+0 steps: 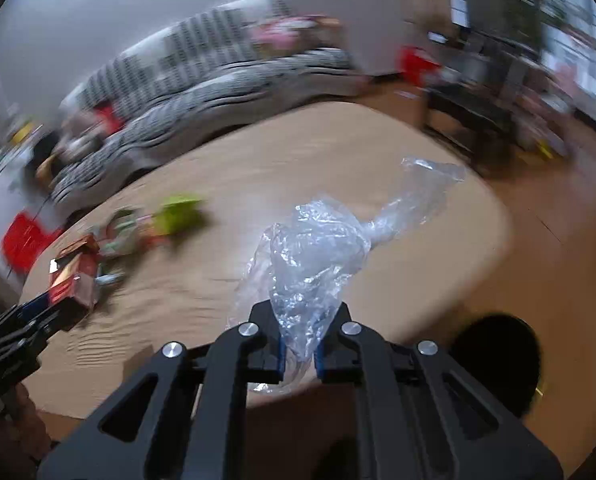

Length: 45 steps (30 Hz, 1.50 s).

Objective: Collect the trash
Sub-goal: 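Carry the red pack and plastic bag to the bin and open both tools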

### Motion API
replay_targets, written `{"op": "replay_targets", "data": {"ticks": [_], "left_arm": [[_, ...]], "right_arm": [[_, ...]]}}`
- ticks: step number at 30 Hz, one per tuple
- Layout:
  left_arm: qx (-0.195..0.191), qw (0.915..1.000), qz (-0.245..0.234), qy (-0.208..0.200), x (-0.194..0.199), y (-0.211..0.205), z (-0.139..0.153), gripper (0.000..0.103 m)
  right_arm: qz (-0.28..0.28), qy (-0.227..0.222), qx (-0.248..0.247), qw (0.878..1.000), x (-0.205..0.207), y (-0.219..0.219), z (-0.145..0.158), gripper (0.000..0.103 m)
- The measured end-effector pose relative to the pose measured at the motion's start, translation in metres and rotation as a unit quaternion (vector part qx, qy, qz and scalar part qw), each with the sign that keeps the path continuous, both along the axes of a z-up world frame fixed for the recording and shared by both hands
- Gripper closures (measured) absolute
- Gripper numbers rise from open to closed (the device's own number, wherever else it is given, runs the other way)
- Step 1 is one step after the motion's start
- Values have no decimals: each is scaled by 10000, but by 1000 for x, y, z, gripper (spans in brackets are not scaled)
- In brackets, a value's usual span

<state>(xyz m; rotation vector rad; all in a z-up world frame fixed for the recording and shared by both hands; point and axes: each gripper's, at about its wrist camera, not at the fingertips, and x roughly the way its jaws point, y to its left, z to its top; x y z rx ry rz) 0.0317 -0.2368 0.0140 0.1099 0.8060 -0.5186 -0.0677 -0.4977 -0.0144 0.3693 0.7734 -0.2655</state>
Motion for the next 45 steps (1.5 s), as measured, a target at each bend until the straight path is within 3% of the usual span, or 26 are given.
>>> {"op": "replay_targets", "data": {"ticks": [5,8,11,15,18,23,29,33,35,36,37,45], "left_arm": [[-200,9913,-1286,191,-38,-106,-21,38],[-271,9783,-2004,450,-68,-164,-43,38],[-254,9601,-2697,695,-97,-220,-73,38],[-44,9405,-3203,1131,-109,-272,-124,38],[131,9339,-3343,1266,-113,-294,-151,38],[253,9300,-3356,1478,-99,-320,-178,38],[289,9231,-3499,1569,-104,-345,-190,37],[368,9209,-3486,1705,-94,-342,-205,34],[394,9230,-3438,1683,-93,-344,-209,21],[374,9244,-3416,1653,-91,-344,-208,19],[345,9257,-3391,1641,-90,-344,-207,16],[176,9319,-3263,1574,-91,-333,-191,12]], "right_arm": [[-1119,273,82,9933,-70,-88,-25,92],[-1629,566,364,9843,-102,-132,-50,92],[-1866,939,593,9761,-115,-163,-78,92],[-2003,1327,862,9669,-126,-195,-111,92],[-2025,1621,959,9610,-120,-209,-133,92],[-2055,1915,1081,9536,-115,-222,-157,92],[-2030,1996,1092,9524,-114,-225,-162,92],[-2063,2091,1073,9499,-112,-228,-167,90],[-2070,2070,1090,9500,-110,-230,-169,75],[-2055,2063,1109,9502,-109,-230,-169,48],[-2055,2053,1076,9508,-109,-229,-168,33],[-2066,1966,982,9534,-109,-227,-158,33]]}}
